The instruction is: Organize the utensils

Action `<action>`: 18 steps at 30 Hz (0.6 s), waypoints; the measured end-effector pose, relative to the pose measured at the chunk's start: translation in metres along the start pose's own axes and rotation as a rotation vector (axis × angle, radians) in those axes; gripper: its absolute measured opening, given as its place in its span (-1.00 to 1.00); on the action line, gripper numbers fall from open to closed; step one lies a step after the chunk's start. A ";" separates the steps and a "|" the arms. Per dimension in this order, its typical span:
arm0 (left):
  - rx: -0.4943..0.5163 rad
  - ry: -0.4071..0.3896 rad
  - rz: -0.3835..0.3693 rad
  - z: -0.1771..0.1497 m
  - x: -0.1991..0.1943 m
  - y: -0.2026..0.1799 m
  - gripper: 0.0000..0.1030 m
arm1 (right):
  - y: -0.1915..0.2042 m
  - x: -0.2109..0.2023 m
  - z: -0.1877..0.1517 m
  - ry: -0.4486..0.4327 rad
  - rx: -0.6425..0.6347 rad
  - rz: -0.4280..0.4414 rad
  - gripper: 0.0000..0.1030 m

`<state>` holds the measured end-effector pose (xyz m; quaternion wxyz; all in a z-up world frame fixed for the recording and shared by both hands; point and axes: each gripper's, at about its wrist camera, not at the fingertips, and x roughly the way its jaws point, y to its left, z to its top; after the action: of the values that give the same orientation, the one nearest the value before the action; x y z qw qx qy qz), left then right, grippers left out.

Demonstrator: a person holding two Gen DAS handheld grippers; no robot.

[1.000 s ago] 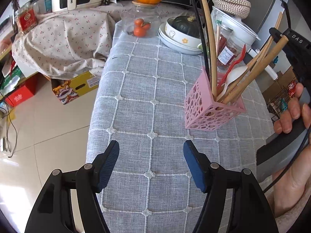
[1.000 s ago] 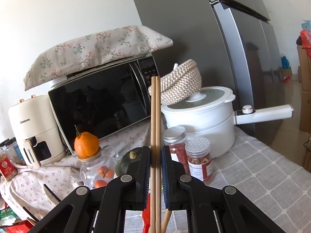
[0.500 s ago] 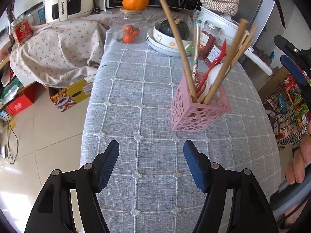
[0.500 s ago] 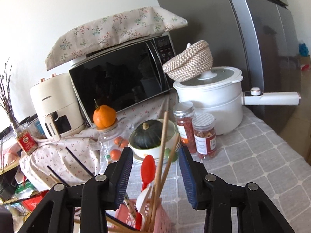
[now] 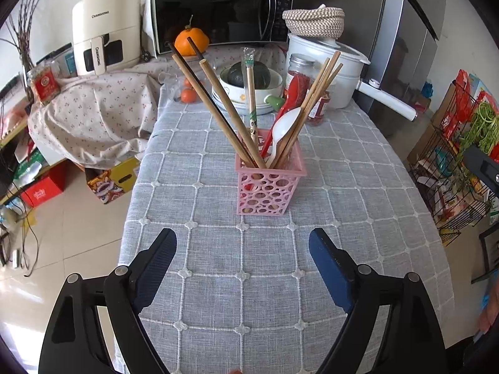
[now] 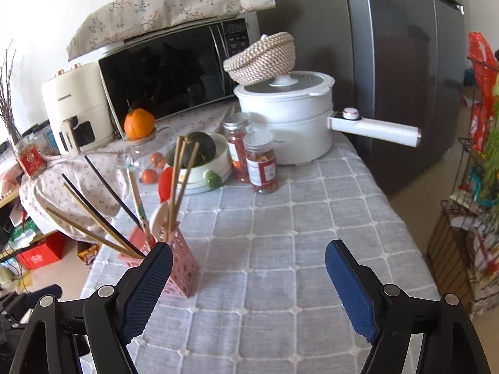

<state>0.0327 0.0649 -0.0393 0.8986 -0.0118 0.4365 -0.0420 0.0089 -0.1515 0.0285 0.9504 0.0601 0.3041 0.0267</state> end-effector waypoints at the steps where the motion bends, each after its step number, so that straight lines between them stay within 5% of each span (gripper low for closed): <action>1: -0.002 -0.005 0.004 -0.003 -0.003 -0.003 0.75 | -0.004 -0.005 -0.001 0.000 -0.012 -0.015 0.65; 5: -0.002 -0.002 0.010 -0.010 -0.007 -0.014 0.80 | -0.021 -0.015 -0.010 0.025 -0.003 -0.030 0.84; 18: 0.038 -0.045 -0.013 -0.010 -0.017 -0.041 0.84 | -0.042 -0.002 -0.020 0.139 0.017 -0.023 0.85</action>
<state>0.0115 0.0254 -0.0300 0.9080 0.0015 0.4153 -0.0558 -0.0033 -0.1914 0.0081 0.9266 0.0626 0.3704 0.0172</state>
